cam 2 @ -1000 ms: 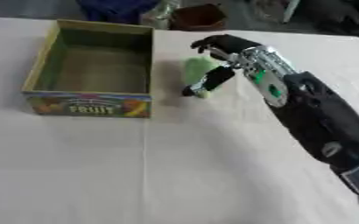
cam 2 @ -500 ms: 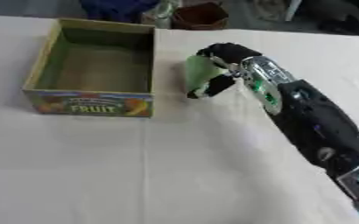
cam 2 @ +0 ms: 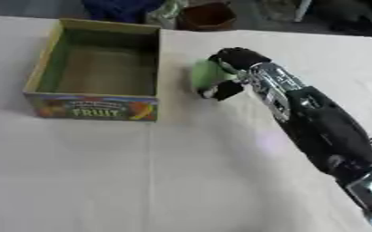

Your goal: Pick up objects on the table and place them in the box.

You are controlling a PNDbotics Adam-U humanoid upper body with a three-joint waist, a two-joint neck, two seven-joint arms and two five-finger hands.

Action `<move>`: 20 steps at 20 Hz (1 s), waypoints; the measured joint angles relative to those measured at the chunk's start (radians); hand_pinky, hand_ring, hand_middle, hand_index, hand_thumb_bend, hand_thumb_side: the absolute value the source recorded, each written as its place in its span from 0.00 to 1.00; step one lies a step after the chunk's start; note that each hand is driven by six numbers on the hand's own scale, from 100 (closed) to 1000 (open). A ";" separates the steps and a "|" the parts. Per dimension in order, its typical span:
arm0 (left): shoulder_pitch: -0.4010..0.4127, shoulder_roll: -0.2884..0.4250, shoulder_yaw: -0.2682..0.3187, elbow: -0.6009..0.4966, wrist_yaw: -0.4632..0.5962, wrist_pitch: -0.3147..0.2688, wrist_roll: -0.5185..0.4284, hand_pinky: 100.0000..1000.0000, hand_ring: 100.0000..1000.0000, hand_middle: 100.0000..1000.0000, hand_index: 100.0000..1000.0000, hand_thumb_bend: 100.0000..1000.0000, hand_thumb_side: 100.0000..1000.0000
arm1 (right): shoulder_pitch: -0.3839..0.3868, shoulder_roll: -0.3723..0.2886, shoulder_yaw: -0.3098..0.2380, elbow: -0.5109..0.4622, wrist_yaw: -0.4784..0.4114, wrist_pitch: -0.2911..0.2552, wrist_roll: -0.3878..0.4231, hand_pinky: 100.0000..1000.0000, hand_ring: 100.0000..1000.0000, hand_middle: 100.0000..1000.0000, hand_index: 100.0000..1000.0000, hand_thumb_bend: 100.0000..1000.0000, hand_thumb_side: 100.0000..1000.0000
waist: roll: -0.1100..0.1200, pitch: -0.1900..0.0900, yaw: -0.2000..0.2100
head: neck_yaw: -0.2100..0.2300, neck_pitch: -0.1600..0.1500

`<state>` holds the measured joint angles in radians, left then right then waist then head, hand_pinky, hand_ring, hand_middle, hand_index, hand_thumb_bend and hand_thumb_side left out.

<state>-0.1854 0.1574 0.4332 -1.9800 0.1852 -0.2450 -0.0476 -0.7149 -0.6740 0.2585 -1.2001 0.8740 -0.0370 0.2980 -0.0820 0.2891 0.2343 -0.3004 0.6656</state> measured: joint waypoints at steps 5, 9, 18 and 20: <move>0.000 0.000 0.000 0.000 0.000 0.002 -0.002 0.38 0.37 0.42 0.56 0.00 0.75 | 0.002 -0.002 0.000 -0.034 -0.051 0.009 -0.014 0.74 0.77 0.48 0.74 0.00 0.43 | -0.001 0.000 0.000 | 0.001 0.000; 0.000 0.000 0.000 0.000 0.000 0.001 -0.002 0.38 0.37 0.42 0.56 0.00 0.75 | 0.003 -0.010 -0.004 -0.051 -0.055 0.024 -0.057 0.69 0.69 0.39 0.66 0.00 0.39 | -0.001 0.000 0.000 | 0.001 0.000; 0.000 0.000 0.000 0.000 0.000 0.001 -0.003 0.38 0.37 0.42 0.56 0.00 0.75 | 0.037 -0.061 -0.043 -0.189 -0.112 0.089 -0.187 0.67 0.63 0.31 0.61 0.00 0.37 | 0.000 0.000 -0.011 | 0.006 0.000; 0.000 0.000 0.000 0.000 0.000 0.000 -0.003 0.38 0.37 0.42 0.56 0.00 0.74 | 0.038 -0.076 -0.043 -0.227 -0.140 0.100 -0.216 0.67 0.62 0.31 0.61 0.00 0.37 | 0.002 0.000 -0.011 | 0.006 0.000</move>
<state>-0.1853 0.1573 0.4333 -1.9800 0.1848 -0.2448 -0.0510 -0.6767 -0.7501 0.2155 -1.4271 0.7342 0.0633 0.0817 -0.0804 0.2893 0.2236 -0.2942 0.6659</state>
